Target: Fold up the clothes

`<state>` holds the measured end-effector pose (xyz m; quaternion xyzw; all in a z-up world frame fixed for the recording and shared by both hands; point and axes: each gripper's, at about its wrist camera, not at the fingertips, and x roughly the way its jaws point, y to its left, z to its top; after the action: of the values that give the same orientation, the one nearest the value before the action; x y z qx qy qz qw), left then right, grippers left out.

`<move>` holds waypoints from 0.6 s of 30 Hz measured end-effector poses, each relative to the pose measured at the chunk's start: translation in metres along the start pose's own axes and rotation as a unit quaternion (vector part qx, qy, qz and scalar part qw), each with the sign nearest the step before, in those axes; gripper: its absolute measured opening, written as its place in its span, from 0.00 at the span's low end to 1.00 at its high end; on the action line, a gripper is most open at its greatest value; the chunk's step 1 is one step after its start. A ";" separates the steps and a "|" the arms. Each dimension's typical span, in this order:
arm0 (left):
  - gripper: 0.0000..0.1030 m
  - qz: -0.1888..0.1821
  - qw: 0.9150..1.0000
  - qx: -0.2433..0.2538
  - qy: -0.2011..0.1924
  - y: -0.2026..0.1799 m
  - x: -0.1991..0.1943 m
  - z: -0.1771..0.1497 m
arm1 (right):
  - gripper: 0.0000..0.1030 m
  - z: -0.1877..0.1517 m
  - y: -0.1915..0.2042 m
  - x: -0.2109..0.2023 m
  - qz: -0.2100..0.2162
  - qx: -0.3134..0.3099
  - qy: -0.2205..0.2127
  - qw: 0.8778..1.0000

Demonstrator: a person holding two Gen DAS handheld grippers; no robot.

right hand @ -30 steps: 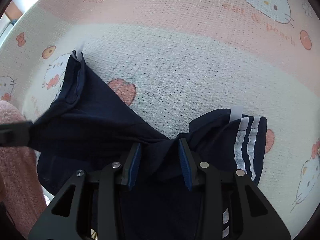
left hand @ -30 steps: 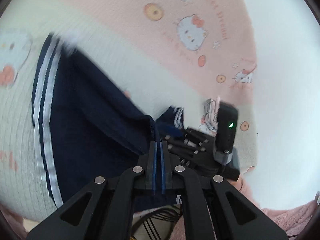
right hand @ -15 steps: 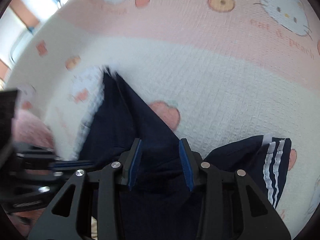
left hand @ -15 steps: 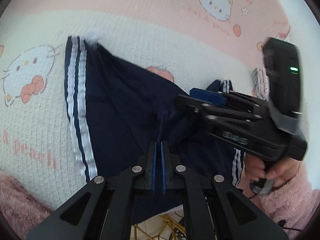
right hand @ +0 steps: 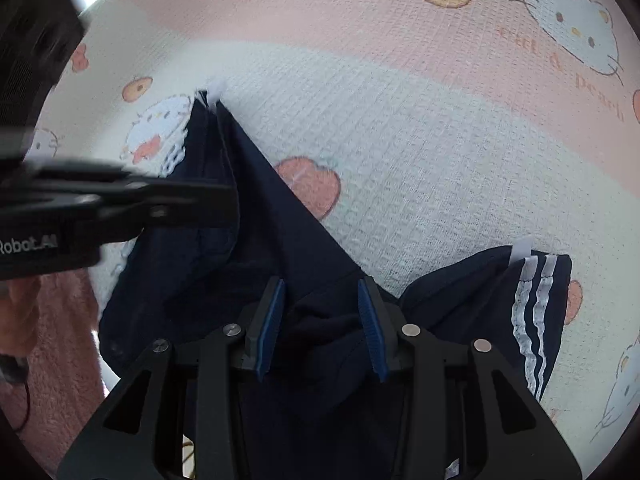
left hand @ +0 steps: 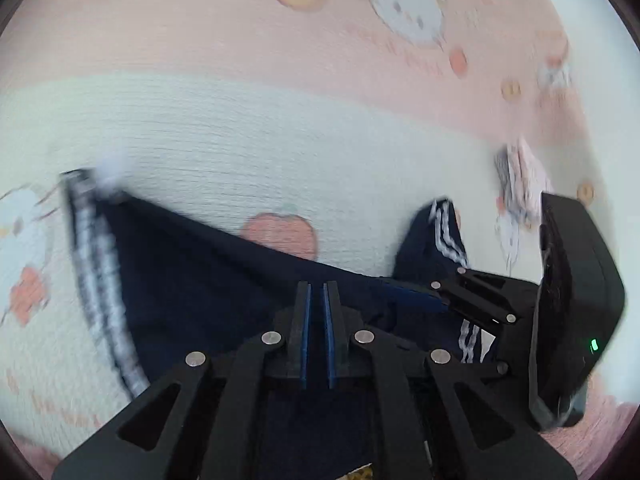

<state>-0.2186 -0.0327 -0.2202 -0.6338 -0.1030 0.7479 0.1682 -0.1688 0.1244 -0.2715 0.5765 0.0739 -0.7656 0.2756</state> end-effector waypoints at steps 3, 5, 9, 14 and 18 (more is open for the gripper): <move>0.07 0.038 0.997 0.031 0.053 0.003 0.017 -0.017 | 0.38 -0.004 -0.001 0.000 -0.005 -0.006 -0.001 1.000; 0.07 0.050 0.997 0.023 0.051 0.011 0.006 -0.031 | 0.38 -0.004 0.000 0.001 -0.010 -0.014 0.000 1.000; 0.08 0.116 0.991 -0.001 0.062 0.032 -0.014 -0.052 | 0.38 -0.007 -0.002 0.001 -0.018 -0.012 0.000 1.000; 0.08 0.031 0.998 -0.051 -0.011 0.043 -0.043 -0.050 | 0.38 -0.009 0.001 -0.003 -0.016 0.008 -0.012 1.000; 0.09 0.017 0.999 -0.043 0.000 0.039 -0.035 -0.053 | 0.39 -0.013 -0.001 -0.020 0.009 0.038 -0.033 0.999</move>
<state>-0.1666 -0.0849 -0.2116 -0.6424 -0.1240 0.7454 0.1282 -0.1543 0.1378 -0.2575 0.5617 0.0303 -0.7838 0.2631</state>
